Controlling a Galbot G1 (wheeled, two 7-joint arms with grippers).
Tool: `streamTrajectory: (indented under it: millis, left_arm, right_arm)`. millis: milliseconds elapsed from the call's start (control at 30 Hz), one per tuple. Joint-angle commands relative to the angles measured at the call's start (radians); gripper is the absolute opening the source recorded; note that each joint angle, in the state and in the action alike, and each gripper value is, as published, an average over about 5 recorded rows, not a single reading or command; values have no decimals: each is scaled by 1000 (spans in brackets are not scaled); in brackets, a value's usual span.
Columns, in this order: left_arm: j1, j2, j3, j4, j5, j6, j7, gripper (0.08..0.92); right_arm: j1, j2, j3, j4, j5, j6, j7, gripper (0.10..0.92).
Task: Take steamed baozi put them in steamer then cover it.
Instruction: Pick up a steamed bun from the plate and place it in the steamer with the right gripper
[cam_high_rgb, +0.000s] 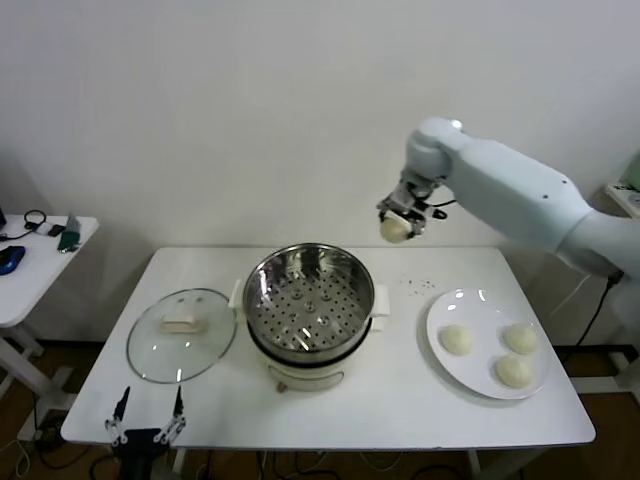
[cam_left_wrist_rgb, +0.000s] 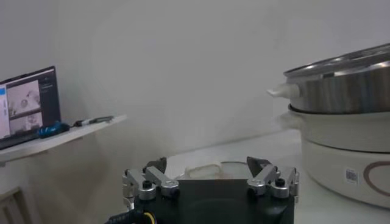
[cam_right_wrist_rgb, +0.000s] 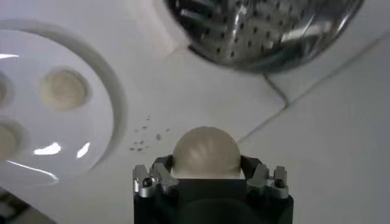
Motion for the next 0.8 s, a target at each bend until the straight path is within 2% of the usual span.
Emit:
streamTrajectory:
  millis: [33, 367, 567, 800]
  left_arm:
    - [9, 3, 1, 0, -1, -1, -1, 823]
    - [25, 11, -2, 1, -12, -5, 1, 823]
    - [38, 19, -5, -6, -39, -14, 15, 823]
    - [45, 21, -9, -4, -43, -16, 15, 823]
  right_arm:
    - [39, 150, -74, 152, -43, 84, 10, 729]
    - [-79, 232, -79, 99, -215, 139, 29, 732]
    - [-154, 262, -48, 16, -345, 173, 46, 736]
    - [-203, 274, -34, -49, -391, 183, 53, 738]
